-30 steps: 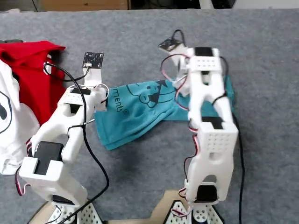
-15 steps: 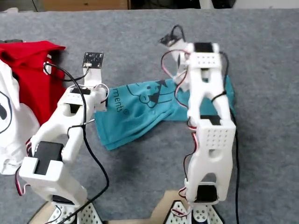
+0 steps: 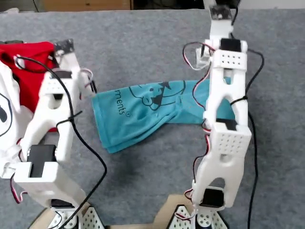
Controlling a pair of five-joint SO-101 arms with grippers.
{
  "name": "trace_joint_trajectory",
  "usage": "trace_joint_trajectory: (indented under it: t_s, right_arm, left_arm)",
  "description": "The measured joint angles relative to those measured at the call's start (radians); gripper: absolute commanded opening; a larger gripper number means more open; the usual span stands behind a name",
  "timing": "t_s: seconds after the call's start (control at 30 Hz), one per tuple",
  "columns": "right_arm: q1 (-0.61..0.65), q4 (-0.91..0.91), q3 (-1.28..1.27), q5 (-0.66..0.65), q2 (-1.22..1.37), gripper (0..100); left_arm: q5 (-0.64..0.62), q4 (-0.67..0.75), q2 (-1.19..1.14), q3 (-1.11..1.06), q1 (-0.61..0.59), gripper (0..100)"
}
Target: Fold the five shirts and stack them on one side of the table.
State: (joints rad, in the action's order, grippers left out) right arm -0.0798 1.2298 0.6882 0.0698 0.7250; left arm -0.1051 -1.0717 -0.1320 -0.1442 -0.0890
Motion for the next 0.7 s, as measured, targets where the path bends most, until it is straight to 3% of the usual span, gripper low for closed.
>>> trace_joint_trajectory:
  t_s: [0.17,0.3,0.4,0.7]
  right_arm:
    - [-0.071,-0.074,0.002,0.023,0.018,0.5]
    - [-0.107,-0.133,0.002,0.023,0.066,0.5]
    - [-0.11,-0.152,0.002,0.023,0.081,0.5]
    - [-0.11,-0.189,0.002,0.023,0.084,0.5]
  left_arm:
    - [-0.009,-0.364,-0.006,0.193,0.008,15]
    - [-0.009,-0.442,-0.008,0.172,0.041,18]
    - [-0.028,-0.419,-0.008,0.106,0.052,18]
    - [-0.109,-0.112,-0.012,-0.155,0.11,18]
